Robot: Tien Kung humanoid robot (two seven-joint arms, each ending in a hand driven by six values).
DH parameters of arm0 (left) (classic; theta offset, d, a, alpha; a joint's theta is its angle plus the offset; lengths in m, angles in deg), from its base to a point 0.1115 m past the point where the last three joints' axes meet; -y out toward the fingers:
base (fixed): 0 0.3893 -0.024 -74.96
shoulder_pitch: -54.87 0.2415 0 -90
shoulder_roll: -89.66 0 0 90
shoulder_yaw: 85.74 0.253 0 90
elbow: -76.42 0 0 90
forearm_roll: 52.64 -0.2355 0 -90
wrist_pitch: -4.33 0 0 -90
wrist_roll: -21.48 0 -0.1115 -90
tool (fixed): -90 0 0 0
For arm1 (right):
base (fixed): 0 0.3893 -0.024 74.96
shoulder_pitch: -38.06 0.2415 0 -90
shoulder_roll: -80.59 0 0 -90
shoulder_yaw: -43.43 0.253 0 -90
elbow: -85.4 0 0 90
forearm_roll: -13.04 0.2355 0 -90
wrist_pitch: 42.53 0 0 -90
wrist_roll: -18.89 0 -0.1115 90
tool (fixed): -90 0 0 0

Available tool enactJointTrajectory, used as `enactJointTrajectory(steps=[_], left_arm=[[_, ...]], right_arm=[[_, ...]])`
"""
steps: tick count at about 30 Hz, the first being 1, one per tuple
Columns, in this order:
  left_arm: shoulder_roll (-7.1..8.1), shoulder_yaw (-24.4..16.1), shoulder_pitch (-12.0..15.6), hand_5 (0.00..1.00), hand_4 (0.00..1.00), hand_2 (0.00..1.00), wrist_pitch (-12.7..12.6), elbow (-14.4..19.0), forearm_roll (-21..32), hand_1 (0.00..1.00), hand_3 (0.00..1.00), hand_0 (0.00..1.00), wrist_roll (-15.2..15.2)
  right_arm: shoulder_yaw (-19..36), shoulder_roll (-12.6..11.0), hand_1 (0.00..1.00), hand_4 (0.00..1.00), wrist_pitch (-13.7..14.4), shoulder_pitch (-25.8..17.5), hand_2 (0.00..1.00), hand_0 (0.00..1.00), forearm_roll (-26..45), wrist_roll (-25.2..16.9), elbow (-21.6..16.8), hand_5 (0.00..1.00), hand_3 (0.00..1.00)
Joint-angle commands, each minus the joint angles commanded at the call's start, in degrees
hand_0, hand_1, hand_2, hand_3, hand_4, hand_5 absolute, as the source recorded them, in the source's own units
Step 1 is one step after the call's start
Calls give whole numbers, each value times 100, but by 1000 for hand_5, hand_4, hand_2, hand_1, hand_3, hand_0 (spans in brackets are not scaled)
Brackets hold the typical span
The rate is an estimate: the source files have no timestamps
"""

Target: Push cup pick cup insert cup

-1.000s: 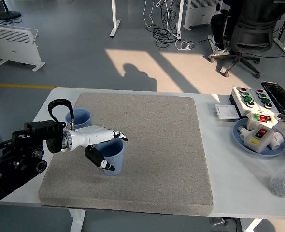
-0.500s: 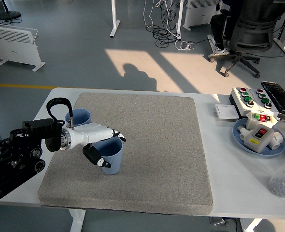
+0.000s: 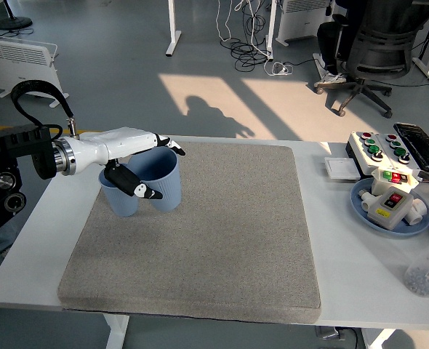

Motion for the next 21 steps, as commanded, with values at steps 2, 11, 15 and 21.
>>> enactJointTrajectory(steps=[2, 11, 15, 21], left_arm=[[53, -74, -112, 2, 510, 579, -66, -199, -15, 518, 513, 393, -6], [-187, 82, -466, 2, 498, 562, -624, -1854, -140, 515, 504, 399, -237], [-286, 311, -498, 3, 496, 560, -794, -2399, -91, 515, 506, 403, -324], [-394, 575, -506, 2, 492, 559, -945, -2660, -57, 516, 504, 406, -401]], right_arm=[[-3, -5, 583, 99, -4, 2, 633, 691, -5, 6, 0, 405, 553], [15, -4, 582, 100, -5, 24, 633, 691, -22, 17, 0, 406, 553], [25, -4, 582, 100, -4, 41, 633, 691, -36, 15, 0, 406, 553], [32, -3, 582, 100, -5, 59, 633, 691, -47, 11, 0, 406, 553]])
